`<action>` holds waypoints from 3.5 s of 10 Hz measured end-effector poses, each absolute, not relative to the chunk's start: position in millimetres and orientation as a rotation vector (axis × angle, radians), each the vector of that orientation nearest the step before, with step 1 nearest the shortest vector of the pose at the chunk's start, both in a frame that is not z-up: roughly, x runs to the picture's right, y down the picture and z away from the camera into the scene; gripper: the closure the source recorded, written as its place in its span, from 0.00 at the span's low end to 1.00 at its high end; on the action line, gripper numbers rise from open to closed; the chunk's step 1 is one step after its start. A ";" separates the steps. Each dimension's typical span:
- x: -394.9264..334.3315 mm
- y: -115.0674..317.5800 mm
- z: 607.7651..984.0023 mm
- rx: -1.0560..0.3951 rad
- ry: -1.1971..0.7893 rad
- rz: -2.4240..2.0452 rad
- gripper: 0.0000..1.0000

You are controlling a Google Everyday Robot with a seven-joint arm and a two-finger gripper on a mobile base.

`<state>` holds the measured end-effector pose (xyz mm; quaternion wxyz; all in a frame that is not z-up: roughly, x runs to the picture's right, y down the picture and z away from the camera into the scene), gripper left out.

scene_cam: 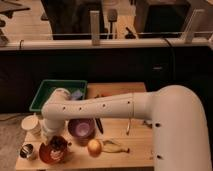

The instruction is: Place grapes in red bowl

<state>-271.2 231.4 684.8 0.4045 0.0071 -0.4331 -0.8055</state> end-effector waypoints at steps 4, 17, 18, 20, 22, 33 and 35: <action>-269.8 234.3 683.8 0.012 -1.108 -2.020 0.20; -281.6 229.2 667.8 -0.015 -1.175 -2.046 0.20; -281.5 229.4 667.8 -0.015 -1.175 -2.047 0.20; -281.3 229.3 668.0 -0.015 -1.174 -2.047 0.20; -281.3 229.5 668.1 -0.015 -1.175 -2.046 0.20; -281.2 229.8 668.4 -0.016 -1.175 -2.046 0.20; -281.3 229.9 668.2 -0.016 -1.176 -2.045 0.20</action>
